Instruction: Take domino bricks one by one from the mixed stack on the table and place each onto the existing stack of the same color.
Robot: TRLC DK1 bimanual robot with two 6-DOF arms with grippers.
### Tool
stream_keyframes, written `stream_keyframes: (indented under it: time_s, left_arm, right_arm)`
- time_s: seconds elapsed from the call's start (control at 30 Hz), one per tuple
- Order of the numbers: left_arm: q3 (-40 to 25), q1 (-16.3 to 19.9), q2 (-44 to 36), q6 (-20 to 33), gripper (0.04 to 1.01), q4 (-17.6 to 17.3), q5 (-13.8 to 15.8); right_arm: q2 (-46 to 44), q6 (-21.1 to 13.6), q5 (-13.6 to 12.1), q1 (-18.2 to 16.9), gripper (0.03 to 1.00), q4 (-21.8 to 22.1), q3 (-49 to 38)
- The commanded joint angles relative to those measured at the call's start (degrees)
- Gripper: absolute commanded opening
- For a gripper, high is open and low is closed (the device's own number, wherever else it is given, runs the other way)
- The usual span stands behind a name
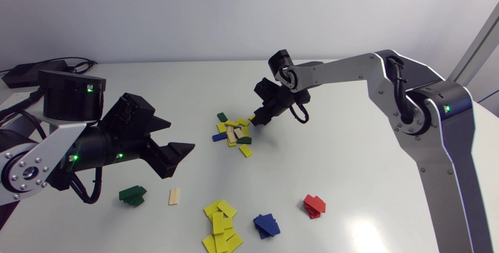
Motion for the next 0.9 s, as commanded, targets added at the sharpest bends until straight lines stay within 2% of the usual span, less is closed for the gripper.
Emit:
stream_keyframes:
  time_s: [0.0, 0.07, 0.37, 0.7, 0.87]
  left_arm:
    - [-1.54, -0.14, -0.59, -1.16, 0.995, 0.13, 0.67]
    - [-1.45, -0.14, -0.59, -1.16, 0.995, 0.13, 0.67]
    - [-1.54, -0.22, -0.59, -1.16, 0.995, 0.13, 0.67]
    - [-2.15, -0.14, -0.33, -0.90, 0.995, 1.01, 0.58]
    - [-2.68, 0.21, 1.51, -0.10, 0.995, 2.41, 0.58]
  right_arm:
    - [1.66, -1.38, 0.76, 0.61, 0.192, -0.55, -2.99]
    - [1.57, -1.38, 0.76, 0.52, 0.154, -0.55, -3.25]
    - [-4.58, -1.38, 1.38, 0.52, 0.154, 1.30, -8.79]
    - [-20.75, -1.65, 1.64, 1.05, 0.154, 1.91, -21.00]
    - [-29.63, -2.26, 1.46, 3.77, 0.154, 3.15, -30.41]
